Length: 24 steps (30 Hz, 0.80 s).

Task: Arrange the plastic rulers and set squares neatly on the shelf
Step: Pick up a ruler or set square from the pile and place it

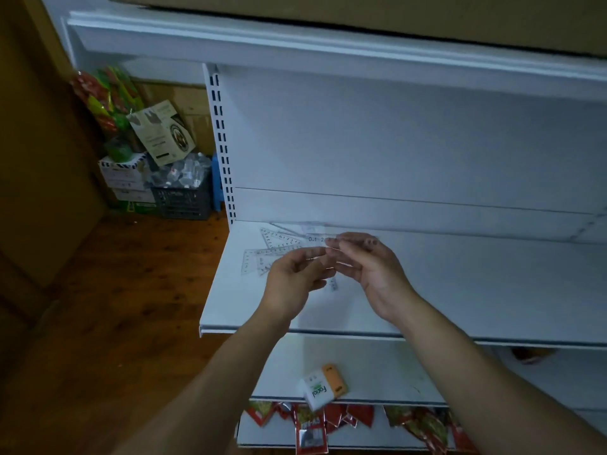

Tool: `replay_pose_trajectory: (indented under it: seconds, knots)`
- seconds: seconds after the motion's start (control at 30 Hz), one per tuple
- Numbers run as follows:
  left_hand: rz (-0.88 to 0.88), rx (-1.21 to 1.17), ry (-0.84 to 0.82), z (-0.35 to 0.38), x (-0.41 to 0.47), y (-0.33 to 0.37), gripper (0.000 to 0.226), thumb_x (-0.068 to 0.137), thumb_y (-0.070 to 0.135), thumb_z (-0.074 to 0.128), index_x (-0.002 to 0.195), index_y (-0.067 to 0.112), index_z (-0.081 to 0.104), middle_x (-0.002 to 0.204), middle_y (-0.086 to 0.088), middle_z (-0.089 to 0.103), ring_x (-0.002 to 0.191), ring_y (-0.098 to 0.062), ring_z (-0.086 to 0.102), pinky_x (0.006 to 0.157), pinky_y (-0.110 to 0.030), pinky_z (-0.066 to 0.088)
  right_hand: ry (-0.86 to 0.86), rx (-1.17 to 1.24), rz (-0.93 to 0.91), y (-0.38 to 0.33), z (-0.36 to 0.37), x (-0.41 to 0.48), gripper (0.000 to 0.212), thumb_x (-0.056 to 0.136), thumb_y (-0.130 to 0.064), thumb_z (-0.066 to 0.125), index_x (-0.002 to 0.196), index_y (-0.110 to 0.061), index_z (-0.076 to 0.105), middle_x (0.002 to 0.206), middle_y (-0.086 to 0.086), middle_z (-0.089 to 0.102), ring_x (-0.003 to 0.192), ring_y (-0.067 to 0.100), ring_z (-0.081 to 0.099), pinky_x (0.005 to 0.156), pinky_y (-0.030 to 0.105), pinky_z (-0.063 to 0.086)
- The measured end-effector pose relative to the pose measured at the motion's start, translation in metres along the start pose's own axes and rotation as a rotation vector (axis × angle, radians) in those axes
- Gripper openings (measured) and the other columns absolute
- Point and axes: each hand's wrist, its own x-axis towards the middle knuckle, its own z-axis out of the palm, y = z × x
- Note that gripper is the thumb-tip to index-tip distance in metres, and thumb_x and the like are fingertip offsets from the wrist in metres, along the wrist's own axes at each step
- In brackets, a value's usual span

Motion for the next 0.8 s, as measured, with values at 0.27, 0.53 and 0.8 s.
replay_pose_trajectory:
  seconds: [0.27,0.53,0.8]
  knots:
    - [0.009,0.071,-0.085,0.082,-0.006,-0.01,0.007,0.091,0.006,0.061,0.09,0.011,0.066,0.079,-0.004,0.074,0.068,-0.014,0.07,0.063,-0.021,0.054,0.197,-0.084,-0.03,-0.023,-0.091,-0.035,0.009,0.088,-0.017,0.064,0.093,-0.011,0.07,0.094,0.004,0.074,0.084,0.013,0.069,0.07,0.024,0.051]
    - [0.023,0.14,-0.277,0.246,-0.032,-0.044,0.007,0.09,0.006,0.061,0.089,0.009,0.067,0.079,-0.004,0.074,0.065,-0.014,0.068,0.062,-0.02,0.052,0.393,-0.117,-0.079,-0.061,-0.244,-0.117,0.008,0.087,-0.016,0.065,0.09,-0.012,0.071,0.087,0.004,0.075,0.077,0.01,0.068,0.066,0.02,0.052]
    - [-0.008,0.07,-0.452,0.42,-0.064,-0.084,0.012,0.086,0.0,0.065,0.097,0.003,0.066,0.07,-0.006,0.072,0.059,-0.011,0.064,0.059,-0.018,0.051,0.625,-0.044,-0.09,-0.089,-0.415,-0.221,0.004,0.085,-0.004,0.065,0.085,-0.009,0.065,0.072,0.002,0.069,0.067,0.012,0.063,0.064,0.023,0.048]
